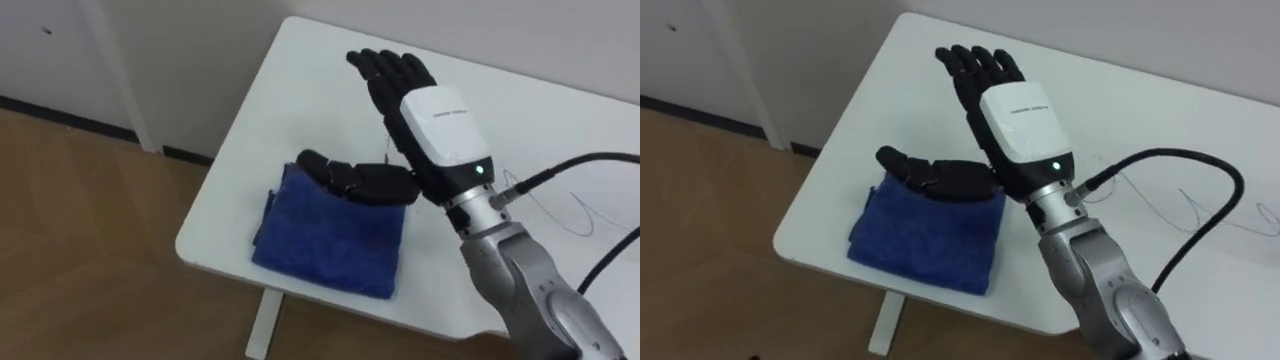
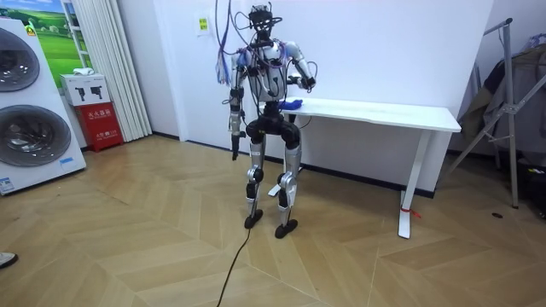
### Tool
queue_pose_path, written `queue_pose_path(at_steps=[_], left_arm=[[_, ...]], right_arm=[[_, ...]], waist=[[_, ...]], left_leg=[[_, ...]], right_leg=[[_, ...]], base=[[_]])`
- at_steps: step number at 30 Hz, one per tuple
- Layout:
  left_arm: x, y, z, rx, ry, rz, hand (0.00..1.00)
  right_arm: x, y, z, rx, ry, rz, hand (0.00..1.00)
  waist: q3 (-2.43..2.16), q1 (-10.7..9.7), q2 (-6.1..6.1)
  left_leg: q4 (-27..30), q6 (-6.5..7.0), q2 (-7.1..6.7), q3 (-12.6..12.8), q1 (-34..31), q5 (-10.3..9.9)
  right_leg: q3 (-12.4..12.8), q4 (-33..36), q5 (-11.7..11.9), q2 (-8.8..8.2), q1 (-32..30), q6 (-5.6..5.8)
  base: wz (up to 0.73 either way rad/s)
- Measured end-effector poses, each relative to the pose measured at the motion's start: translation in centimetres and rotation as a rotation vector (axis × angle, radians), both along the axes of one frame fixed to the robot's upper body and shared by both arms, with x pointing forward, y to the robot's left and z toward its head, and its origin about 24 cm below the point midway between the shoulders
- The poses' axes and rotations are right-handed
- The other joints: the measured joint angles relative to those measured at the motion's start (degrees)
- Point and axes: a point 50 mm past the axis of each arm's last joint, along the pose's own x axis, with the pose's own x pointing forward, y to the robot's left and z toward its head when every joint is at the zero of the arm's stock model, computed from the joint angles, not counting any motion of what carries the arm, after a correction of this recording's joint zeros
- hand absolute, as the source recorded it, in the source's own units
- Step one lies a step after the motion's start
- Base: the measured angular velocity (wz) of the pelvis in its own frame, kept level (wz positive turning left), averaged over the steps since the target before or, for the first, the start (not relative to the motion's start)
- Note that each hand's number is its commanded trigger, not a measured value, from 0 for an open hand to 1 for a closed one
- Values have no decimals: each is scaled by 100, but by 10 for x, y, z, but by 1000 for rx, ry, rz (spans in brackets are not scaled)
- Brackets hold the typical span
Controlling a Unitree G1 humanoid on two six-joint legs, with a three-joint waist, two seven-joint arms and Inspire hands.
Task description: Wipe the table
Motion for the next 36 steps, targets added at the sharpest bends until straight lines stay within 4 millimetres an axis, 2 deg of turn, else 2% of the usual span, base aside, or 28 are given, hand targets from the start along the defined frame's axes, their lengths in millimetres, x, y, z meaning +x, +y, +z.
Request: queue_pose_path(at_steps=[4, 9, 14, 16, 18, 23, 25, 27, 29, 30, 31, 32, 33, 34, 35, 36], left_arm=[[-6, 0, 0, 1, 14, 4, 0], [1, 0, 2, 8, -15, -18, 0], [21, 2, 4, 26, -62, -60, 0], [26, 3, 5, 30, -77, -65, 0], [28, 3, 6, 32, -82, -64, 0], [22, 3, 5, 34, -64, -73, 0], [19, 3, 4, 34, -55, -74, 0], [17, 3, 4, 35, -49, -74, 0], [14, 3, 3, 36, -35, -81, 0], [11, 3, 2, 38, -25, -86, 0], [10, 5, 3, 48, -19, -85, 0], [5, 6, 3, 52, -6, -81, 0], [4, 7, 2, 54, 6, -89, 0], [7, 4, 1, 49, 12, -133, 0], [14, 0, 1, 42, 4, -169, 0], [25, -5, 1, 40, -20, -230, 0]], right_arm=[[0, -4, -18, -37, 67, -19, 0], [-6, 4, -30, -103, 97, 20, 0], [-16, 12, -45, -151, 138, 64, 0], [-23, 9, -57, -163, 186, 58, 0], [-26, 6, -60, -169, 202, 52, 0], [-30, 4, -64, -172, 217, 51, 0], [-32, 3, -66, -179, 212, 52, 0], [-36, 3, -67, -173, 199, 55, 0], [-40, 3, -69, -159, 189, 64, 0], [-42, 4, -69, -159, 177, 74, 0], [-43, 6, -68, -166, 155, 91, 0], [-43, 6, -68, -165, 145, 100, 0], [-44, 9, -68, -148, 127, 103, 0], [-47, 5, -71, -135, 134, 81, 0], [-46, -1, -72, -137, 133, 63, 0], [-44, -9, -71, -156, 132, 38, 0]], waist=[[11, 21, 15], [29, 11, 56], [6, 60, 84], [-39, 117, 86], [-41, 125, 86], [-52, 115, 97], [-59, 84, 105], [-78, 29, 98], [-74, -26, 105], [-57, -30, 128], [-88, -18, 83], [-100, -9, 53], [16, -48, -106], [52, -47, -313], [32, -42, -302], [52, 33, -295]], left_leg=[[-1, -2, -1, -59, -46, 1], [1, -2, 1, -89, -52, 1], [-6, -3, 0, -97, -34, 1], [-14, -3, -1, -99, -18, 2], [-19, -3, -1, -114, -12, 2], [-24, -4, -1, -407, 100, 3], [-27, -10, 1, -643, 194, 7], [-29, -12, 1, -717, 248, 8], [-32, -11, 9, -791, 326, 10], [-38, -12, 37, -960, 375, 10], [-27, -12, 46, -1111, 378, 10], [10, -18, 30, -1101, 350, 6], [628, -156, -149, -779, 45, -82], [784, -116, -364, -406, -464, -166], [466, -64, -420, -267, -752, -19], [339, 234, -397, 79, -1100, 652]], right_leg=[[-88, -2, 0, 0, -19, 0], [-92, -2, 0, 5, -21, 0], [-70, -2, 0, 8, -21, 0], [-69, 0, 0, 7, -23, 0], [-67, 1, 0, 7, -32, 0], [-78, 19, 0, 23, 32, 0], [-93, 77, 0, 31, 101, 0], [-103, 100, 0, 34, 162, 0], [-109, 179, -2, 37, 175, 1], [-101, 350, -27, 52, 100, -20], [-103, 372, -25, 62, 73, -31], [-95, 321, -3, 42, 146, -51], [186, 111, 55, -160, 376, -100], [664, 2, 54, -354, 420, -99], [688, 28, 37, -414, 366, -71], [649, 159, -119, -460, 211, 155]], base=[[8], [3], [-2], [-9], [-6], [-9], [2], [15], [11], [-21], [-26], [-5], [38], [66], [77], [37]])
